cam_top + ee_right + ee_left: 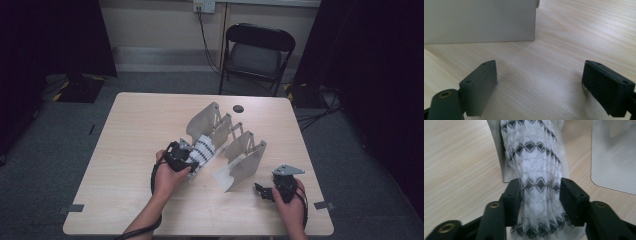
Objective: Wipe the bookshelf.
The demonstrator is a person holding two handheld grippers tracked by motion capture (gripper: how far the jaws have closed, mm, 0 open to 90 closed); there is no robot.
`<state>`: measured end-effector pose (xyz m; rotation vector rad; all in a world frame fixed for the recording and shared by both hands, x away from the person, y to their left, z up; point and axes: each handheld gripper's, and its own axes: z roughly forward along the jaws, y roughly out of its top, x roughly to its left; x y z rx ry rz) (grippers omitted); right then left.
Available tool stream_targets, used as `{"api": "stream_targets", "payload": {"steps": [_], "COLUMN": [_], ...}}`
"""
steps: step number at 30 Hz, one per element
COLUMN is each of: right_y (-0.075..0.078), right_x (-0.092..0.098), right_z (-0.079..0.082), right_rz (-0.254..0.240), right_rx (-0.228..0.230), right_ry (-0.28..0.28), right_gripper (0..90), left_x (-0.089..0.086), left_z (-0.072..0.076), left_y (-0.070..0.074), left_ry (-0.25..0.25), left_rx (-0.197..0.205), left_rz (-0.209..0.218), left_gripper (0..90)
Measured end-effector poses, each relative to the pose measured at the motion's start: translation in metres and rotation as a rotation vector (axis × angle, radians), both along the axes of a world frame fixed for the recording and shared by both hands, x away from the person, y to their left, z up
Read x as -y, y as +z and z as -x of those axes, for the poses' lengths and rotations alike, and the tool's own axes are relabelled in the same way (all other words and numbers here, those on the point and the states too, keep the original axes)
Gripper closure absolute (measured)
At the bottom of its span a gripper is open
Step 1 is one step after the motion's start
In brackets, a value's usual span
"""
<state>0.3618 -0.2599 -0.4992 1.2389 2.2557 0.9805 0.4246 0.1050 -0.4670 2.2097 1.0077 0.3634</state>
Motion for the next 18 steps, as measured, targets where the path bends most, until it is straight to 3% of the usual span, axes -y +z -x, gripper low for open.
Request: {"api": "stream_targets", "payload": {"steps": [5, 7, 10, 18], "right_y": [0.0, 0.0, 0.0, 0.0], "right_x": [0.0, 0.0, 0.0, 0.0], "right_z": [0.0, 0.0, 0.0, 0.0], "right_rz": [0.0, 0.0, 0.0, 0.0], "right_rx": [0.0, 0.0, 0.0, 0.0], "right_ry": [0.0, 0.0, 0.0, 0.0], "right_gripper": [12.2, 12.2, 12.2, 12.2], "left_x": [-0.007, -0.01, -0.011, -0.001], "left_z": [0.009, 0.011, 0.011, 0.002], "left_y": [0.01, 0.013, 0.009, -0.005], "left_ry": [-0.001, -0.017, -0.009, -0.017], "left_rx": [0.021, 0.039, 0.024, 0.0], "left_rz": [0.033, 0.007, 0.023, -0.009], "left_gripper": [55.5, 60.3, 63.5, 72.6]}}
